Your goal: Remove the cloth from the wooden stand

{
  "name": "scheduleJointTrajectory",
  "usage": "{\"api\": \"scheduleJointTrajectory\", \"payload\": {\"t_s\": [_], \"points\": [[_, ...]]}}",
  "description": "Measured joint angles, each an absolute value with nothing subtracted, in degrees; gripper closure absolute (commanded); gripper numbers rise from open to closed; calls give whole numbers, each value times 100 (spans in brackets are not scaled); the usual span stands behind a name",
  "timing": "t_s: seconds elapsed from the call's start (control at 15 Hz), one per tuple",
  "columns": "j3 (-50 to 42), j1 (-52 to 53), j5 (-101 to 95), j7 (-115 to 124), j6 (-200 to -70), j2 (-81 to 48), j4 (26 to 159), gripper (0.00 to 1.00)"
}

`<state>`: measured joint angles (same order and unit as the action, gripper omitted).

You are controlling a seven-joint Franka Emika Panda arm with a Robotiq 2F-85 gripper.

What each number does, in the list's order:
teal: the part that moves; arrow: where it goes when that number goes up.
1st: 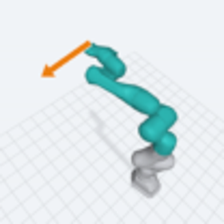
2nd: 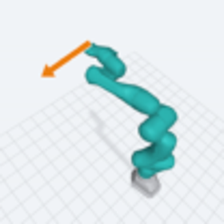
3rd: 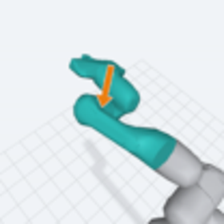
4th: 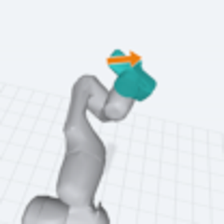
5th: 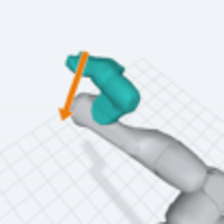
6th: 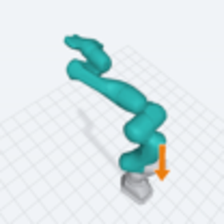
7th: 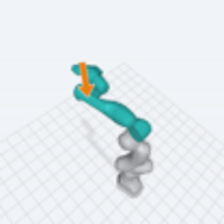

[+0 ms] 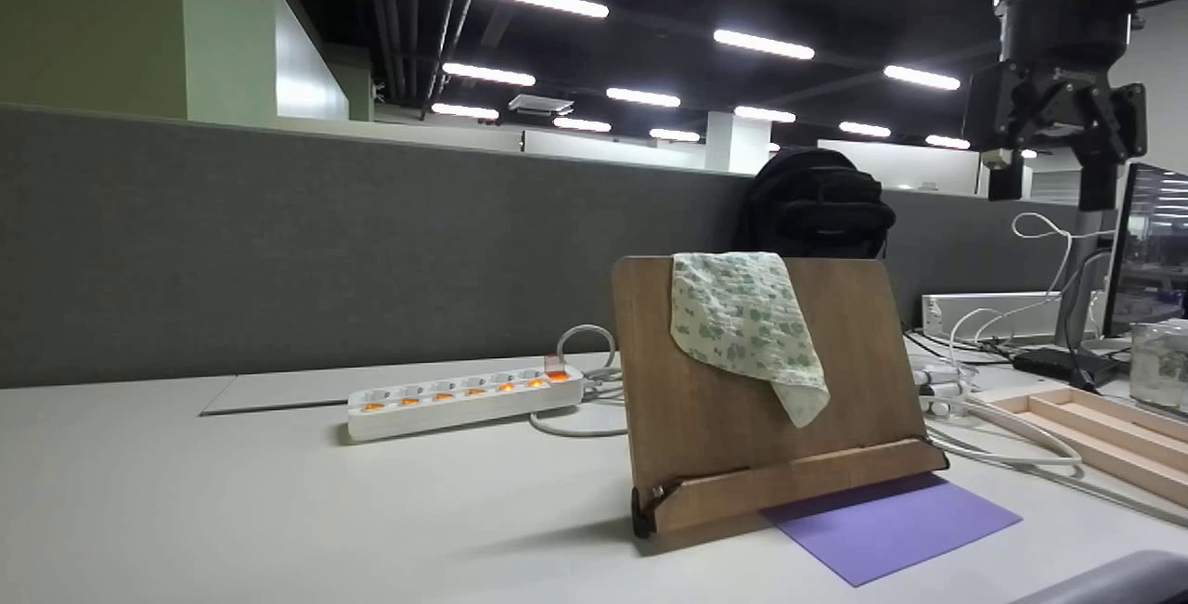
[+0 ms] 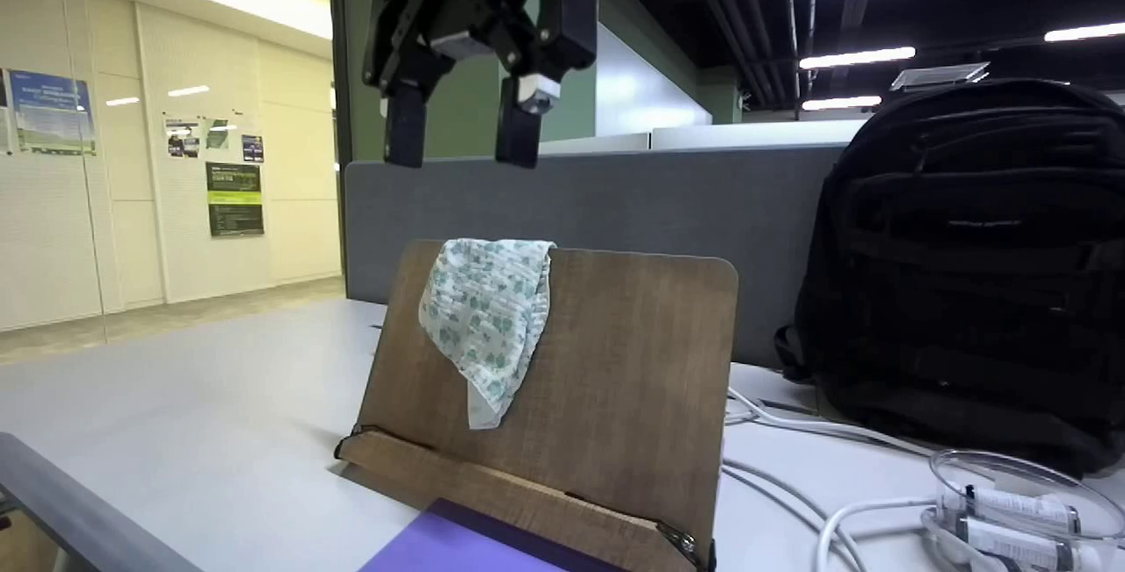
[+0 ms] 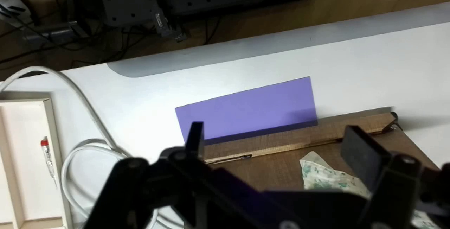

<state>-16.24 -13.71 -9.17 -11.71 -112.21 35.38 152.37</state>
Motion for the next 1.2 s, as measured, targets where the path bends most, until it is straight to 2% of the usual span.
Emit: {"api": "scheduleJointTrajectory", "payload": {"t_s": [0.47,1.2], "points": [[-1484,-1257,-907,-1172,-12034,3188,15209,0],[-916,-698,-894,-1174,-13350,1460,14410,0]]}}
